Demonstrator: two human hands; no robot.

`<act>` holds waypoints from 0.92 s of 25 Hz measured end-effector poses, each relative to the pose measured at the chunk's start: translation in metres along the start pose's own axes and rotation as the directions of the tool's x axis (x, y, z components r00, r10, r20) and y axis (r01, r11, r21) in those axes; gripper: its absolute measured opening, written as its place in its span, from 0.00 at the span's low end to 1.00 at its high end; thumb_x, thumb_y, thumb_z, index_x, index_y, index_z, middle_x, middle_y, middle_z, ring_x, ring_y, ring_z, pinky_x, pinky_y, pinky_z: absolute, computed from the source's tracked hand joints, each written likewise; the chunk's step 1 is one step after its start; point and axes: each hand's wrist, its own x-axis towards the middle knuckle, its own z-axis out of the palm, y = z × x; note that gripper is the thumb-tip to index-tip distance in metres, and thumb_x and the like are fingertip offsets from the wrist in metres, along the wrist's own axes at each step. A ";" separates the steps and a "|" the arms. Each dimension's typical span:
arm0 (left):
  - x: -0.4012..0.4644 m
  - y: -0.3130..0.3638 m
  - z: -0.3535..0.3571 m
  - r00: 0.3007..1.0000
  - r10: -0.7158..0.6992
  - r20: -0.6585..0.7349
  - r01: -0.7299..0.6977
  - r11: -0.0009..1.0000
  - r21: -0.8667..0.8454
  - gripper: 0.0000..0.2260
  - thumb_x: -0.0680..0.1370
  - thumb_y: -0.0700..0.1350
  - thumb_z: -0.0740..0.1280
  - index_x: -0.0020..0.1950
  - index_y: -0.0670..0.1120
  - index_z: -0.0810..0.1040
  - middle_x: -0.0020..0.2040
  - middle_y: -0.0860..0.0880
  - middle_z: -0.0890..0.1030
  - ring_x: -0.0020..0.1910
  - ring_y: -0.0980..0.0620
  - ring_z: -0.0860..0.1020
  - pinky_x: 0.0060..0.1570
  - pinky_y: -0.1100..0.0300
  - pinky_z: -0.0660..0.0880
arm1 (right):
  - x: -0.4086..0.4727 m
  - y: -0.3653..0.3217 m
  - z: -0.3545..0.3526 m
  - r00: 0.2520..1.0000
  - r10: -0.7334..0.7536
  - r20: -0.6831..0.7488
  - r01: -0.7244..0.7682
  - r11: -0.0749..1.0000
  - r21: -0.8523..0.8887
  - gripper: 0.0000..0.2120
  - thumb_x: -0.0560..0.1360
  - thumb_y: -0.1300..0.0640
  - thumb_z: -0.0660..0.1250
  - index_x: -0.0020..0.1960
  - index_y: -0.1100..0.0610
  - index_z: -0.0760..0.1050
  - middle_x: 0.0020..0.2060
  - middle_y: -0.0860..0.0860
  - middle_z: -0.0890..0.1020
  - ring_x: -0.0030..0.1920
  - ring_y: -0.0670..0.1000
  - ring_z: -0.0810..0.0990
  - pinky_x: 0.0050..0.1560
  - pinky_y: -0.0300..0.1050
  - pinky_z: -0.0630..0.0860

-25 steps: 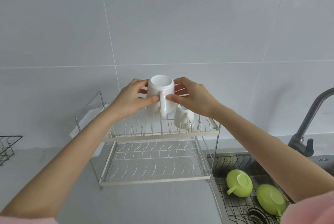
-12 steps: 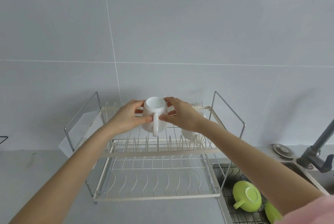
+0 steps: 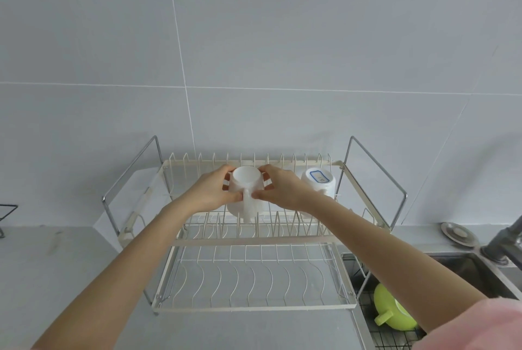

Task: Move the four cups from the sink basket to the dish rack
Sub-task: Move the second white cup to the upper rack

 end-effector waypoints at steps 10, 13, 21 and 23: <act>0.000 0.000 0.002 1.000 -0.028 -0.005 0.028 0.999 0.028 0.27 0.73 0.45 0.69 0.69 0.46 0.64 0.66 0.45 0.73 0.62 0.45 0.74 0.56 0.62 0.67 | 0.003 0.002 0.006 1.000 0.019 -0.019 -0.020 1.000 -0.019 0.26 0.74 0.56 0.65 0.69 0.61 0.62 0.63 0.59 0.74 0.60 0.59 0.76 0.63 0.55 0.71; 0.000 0.001 0.002 0.999 -0.034 -0.001 0.034 0.999 0.025 0.27 0.73 0.45 0.69 0.69 0.46 0.64 0.66 0.44 0.73 0.62 0.45 0.74 0.55 0.61 0.68 | 0.003 0.002 0.006 1.000 0.027 -0.013 -0.027 0.999 -0.020 0.26 0.74 0.55 0.65 0.69 0.60 0.62 0.64 0.59 0.74 0.61 0.59 0.75 0.64 0.54 0.71; -0.002 0.005 -0.004 0.995 -0.033 0.090 0.009 0.966 0.259 0.31 0.74 0.45 0.66 0.73 0.46 0.55 0.72 0.44 0.65 0.70 0.45 0.66 0.65 0.56 0.64 | -0.007 0.000 -0.003 0.998 0.020 0.067 -0.008 0.985 -0.172 0.30 0.78 0.54 0.59 0.74 0.61 0.50 0.71 0.58 0.65 0.71 0.58 0.63 0.68 0.48 0.62; -0.003 0.010 -0.009 0.998 -0.011 0.069 -0.016 0.926 0.378 0.32 0.76 0.45 0.64 0.74 0.45 0.50 0.75 0.43 0.60 0.73 0.45 0.61 0.70 0.55 0.59 | -0.012 0.001 -0.010 0.998 -0.005 0.064 0.018 0.977 -0.212 0.30 0.78 0.54 0.58 0.75 0.60 0.49 0.72 0.58 0.63 0.72 0.57 0.61 0.69 0.49 0.61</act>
